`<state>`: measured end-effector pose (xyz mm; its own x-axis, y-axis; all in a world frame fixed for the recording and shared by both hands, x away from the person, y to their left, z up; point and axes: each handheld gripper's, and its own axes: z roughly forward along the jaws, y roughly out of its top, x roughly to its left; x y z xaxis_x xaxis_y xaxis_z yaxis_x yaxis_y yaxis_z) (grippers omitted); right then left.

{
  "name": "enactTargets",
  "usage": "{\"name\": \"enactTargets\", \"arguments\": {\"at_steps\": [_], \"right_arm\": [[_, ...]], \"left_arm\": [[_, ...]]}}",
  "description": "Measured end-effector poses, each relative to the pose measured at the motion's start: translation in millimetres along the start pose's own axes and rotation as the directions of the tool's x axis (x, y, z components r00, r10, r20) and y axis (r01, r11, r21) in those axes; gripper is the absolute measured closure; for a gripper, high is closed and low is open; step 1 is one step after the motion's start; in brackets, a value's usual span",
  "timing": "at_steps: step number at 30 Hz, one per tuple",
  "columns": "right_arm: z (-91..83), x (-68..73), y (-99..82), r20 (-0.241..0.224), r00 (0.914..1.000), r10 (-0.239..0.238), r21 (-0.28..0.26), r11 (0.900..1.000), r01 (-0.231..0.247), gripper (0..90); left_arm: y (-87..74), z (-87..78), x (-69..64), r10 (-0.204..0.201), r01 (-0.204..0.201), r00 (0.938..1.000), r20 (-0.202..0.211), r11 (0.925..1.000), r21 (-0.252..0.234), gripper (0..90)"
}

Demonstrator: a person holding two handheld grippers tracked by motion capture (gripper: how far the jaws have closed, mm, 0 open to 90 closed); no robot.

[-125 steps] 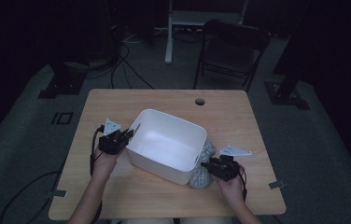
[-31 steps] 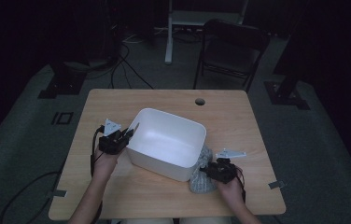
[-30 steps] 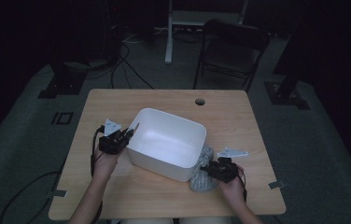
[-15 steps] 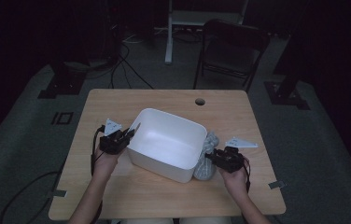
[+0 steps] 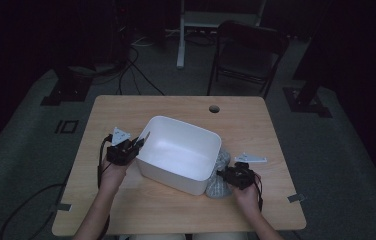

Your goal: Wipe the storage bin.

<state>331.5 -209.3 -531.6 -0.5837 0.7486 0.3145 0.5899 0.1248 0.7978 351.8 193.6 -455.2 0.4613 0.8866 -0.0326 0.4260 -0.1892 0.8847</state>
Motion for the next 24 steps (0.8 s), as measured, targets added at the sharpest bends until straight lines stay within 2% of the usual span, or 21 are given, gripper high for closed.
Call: {"name": "enactTargets", "arguments": {"at_steps": [1, 2, 3, 5, 6, 8, 11, 14, 16, 19, 24], "right_arm": [[3.5, -3.5, -2.8, -0.015, 0.9996, 0.022, 0.024, 0.9995, -0.022, 71.0], [7.1, -4.8, -4.7, -0.005, 1.0, 0.006, 0.052, 0.9986, -0.006, 70.9], [10.2, -5.5, -6.8, 0.004, 1.0, -0.005, 0.064, 0.9979, 0.005, 70.8], [12.1, -9.0, -7.0, -0.006, 0.9998, 0.017, 0.072, 0.9973, -0.017, 70.6], [10.7, -8.2, -4.9, 0.006, 1.0, 0.001, 0.072, 0.9974, -0.002, 70.6], [5.0, -5.5, 1.3, 0.03, 0.9988, -0.04, 0.055, 0.9978, 0.038, 70.5], [-13.8, -5.8, 19.1, 0.074, 0.996, -0.05, -0.039, 0.9978, 0.053, 70.4], [-33.5, -8.5, 39.3, 0.055, 0.9976, -0.041, -0.141, 0.9889, 0.048, 70.4], [-39.4, -8.6, 50.4, 0.055, 0.9979, -0.036, -0.183, 0.9821, 0.046, 70.3], [-33.1, -7.6, 59.4, 0.078, 0.995, -0.063, -0.174, 0.9818, 0.075, 70.4], [-18.1, -17.0, 54.5, 0.041, 0.9988, -0.027, -0.141, 0.9894, 0.032, 70.9]], "left_arm": [[0.0, 0.0, 0.0, 0.0, 0.0, 1.0, 0.0, 1.0, 0.0, 81.7], [0.1, 0.1, 0.2, 0.001, -0.001, 1.0, 0.0, 1.0, 0.0, 81.6], [0.0, 0.2, 0.4, 0.0, 0.0, 1.0, 0.0, 1.0, 0.0, 81.4], [0.2, 0.2, -0.1, 0.002, -0.002, 1.0, -0.008, 1.0, 0.001, 81.3], [0.3, 0.2, -0.2, 0.001, -0.001, 0.9999, -0.01, 1.0, 0.002, 81.4], [0.9, -0.2, -1.1, 0.014, -0.013, 0.9997, -0.02, 0.9998, 0.012, 81.4], [0.7, -0.3, -1.6, 0.012, -0.011, 0.9997, -0.02, 0.9999, 0.012, 81.5], [0.8, 0.0, -1.8, 0.01, -0.01, 0.9998, -0.018, 0.9999, 0.013, 81.6], [0.8, 0.2, -2.0, 0.011, -0.011, 0.9998, -0.016, 0.9999, 0.012, 81.7], [1.5, 0.3, -2.5, 0.019, -0.019, 0.9996, -0.02, 0.9997, 0.018, 82.1], [1.6, 0.5, -2.8, 0.011, -0.011, 0.9998, -0.019, 0.9998, 0.017, 82.0]]}}
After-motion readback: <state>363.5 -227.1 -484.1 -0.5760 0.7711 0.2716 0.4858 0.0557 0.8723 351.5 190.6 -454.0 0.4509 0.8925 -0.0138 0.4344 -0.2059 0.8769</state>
